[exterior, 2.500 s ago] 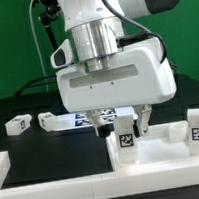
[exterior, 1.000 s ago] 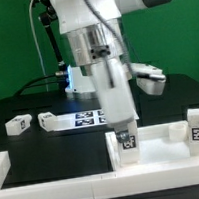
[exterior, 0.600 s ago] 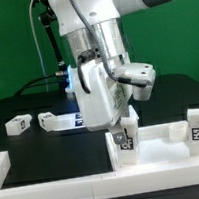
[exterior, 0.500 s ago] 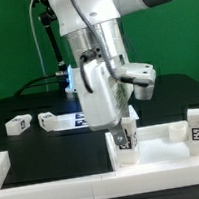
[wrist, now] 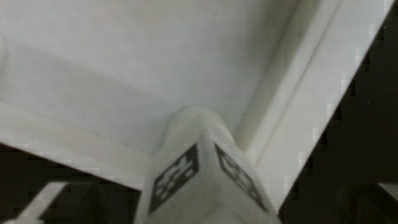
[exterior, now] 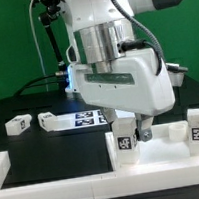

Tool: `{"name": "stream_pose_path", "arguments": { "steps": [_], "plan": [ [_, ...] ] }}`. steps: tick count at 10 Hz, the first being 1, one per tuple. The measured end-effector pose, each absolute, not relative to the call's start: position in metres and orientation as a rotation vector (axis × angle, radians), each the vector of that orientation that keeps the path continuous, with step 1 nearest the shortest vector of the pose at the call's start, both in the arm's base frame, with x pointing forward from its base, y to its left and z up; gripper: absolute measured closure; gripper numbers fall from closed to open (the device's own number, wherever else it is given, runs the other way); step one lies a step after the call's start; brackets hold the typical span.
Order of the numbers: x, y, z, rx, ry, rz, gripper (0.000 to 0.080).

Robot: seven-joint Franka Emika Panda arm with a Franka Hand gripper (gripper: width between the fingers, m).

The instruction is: Assemble square table

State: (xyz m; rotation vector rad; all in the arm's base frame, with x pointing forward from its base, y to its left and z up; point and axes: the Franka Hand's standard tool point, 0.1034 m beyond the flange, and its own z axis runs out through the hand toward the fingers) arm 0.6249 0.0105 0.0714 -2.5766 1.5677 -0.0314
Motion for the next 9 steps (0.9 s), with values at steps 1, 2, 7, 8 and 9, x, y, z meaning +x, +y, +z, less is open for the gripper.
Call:
{"name": "stream_pose_path", "arguments": {
  "steps": [1,2,7,8,9],
  "plan": [
    [0.625,0.0087,0.0714,-2.688,1.388,-0.048,0.0151],
    [0.6264,0.0052,0.0713,-2.86,1.062,-0.082,0.0151],
    [0.6259,0.0066,0.0695,-2.858,1.082,-0.078,0.0453],
    [0.6259,0.0063,0.0694,-2.804,1.21,-0.072,0.0511],
    [0.6259,0.0062,0.0694,-2.765,1.294,-0.068,0.0511]
  ]
}}
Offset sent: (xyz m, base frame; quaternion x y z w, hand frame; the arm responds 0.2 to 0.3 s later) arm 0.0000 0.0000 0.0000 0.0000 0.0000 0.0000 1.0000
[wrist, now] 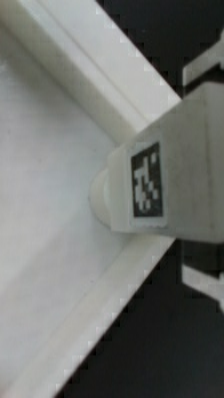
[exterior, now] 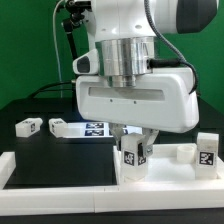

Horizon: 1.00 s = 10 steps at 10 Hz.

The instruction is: Assemble square table

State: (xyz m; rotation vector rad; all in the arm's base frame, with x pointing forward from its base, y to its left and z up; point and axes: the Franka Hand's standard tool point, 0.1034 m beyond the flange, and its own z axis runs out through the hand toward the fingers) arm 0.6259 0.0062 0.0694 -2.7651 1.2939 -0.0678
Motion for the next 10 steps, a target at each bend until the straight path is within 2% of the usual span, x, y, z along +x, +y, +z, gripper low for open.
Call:
{"name": "stream_pose_path", "arguments": {
  "steps": [3,6,8,10],
  "plan": [
    [0.6258,0.0052,0.0685,-2.465,1.787,-0.056,0.0511],
    [0.6259,0.0087,0.068,-1.854,2.315,0.053,0.051],
    [0.6268,0.0082,0.0675,-1.557,2.492,0.074,0.0509],
    [0.6266,0.0075,0.0671,-1.629,2.446,0.065,0.0509]
  ]
}}
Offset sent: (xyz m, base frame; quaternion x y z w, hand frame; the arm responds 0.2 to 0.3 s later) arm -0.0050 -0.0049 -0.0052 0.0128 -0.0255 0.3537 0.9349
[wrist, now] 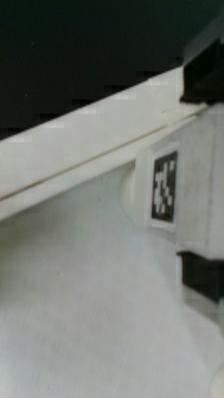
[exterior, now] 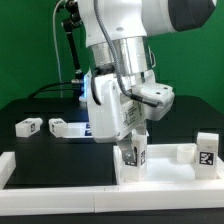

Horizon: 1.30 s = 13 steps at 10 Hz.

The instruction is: Assemble square table

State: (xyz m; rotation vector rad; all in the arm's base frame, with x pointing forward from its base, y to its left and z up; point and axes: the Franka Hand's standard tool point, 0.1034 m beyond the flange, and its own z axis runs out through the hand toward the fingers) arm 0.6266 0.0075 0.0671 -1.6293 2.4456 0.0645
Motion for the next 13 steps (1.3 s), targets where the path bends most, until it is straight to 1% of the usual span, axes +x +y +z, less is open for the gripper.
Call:
{"name": "stream_pose_path", "arguments": {
  "steps": [1,2,3,4,6,9,10,11,12,13],
  "plan": [
    [0.6264,0.0082,0.067,-1.656,2.43,0.06,0.0309],
    [0.6244,0.0101,0.066,-1.917,2.261,0.009,0.0196],
    [0.6233,0.0111,0.0669,-2.22,1.989,-0.053,0.0164],
    [0.6225,0.0122,0.0696,-2.292,1.906,-0.066,0.0154],
    [0.6225,0.0107,0.0691,-2.453,1.706,-0.087,0.0154],
    [0.6265,0.0048,0.0683,-2.859,1.042,-0.17,0.0151],
    [0.627,0.0054,0.0681,-2.878,0.992,-0.178,0.0151],
    [0.6269,0.0051,0.068,-2.863,1.031,-0.176,0.0181],
    [0.6268,0.005,0.0678,-2.857,1.045,-0.175,0.0181],
    [0.6267,0.005,0.0677,-2.858,1.045,-0.174,0.0354]
  ]
}}
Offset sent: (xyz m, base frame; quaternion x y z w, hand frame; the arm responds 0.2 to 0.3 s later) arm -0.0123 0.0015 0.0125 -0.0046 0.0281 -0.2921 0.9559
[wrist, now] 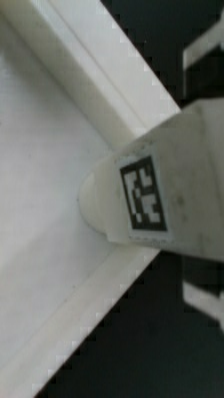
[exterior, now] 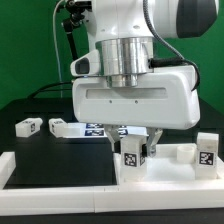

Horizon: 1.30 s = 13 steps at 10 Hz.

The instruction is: Assemble square table

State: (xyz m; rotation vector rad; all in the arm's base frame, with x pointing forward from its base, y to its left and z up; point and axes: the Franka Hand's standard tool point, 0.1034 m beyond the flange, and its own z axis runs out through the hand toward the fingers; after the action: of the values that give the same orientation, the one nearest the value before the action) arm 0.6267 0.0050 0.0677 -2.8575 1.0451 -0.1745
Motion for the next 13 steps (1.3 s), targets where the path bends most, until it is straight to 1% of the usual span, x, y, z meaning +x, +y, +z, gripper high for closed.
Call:
{"name": "stream_pose_path", "arguments": {
  "steps": [1,4,8,10,12,13],
  "plan": [
    [0.6264,0.0044,0.0675,-2.856,1.051,-0.174,0.0511],
    [0.6261,0.0027,0.0674,-2.656,1.458,-0.147,0.0509],
    [0.627,0.0066,0.068,-1.937,2.308,0.063,0.0509],
    [0.627,0.0051,0.0673,-1.606,2.519,0.095,0.0509],
    [0.627,0.0047,0.0672,-1.484,2.596,0.105,0.0509],
    [0.6268,0.0048,0.0668,-1.508,2.583,0.103,0.0396]
  ]
}}
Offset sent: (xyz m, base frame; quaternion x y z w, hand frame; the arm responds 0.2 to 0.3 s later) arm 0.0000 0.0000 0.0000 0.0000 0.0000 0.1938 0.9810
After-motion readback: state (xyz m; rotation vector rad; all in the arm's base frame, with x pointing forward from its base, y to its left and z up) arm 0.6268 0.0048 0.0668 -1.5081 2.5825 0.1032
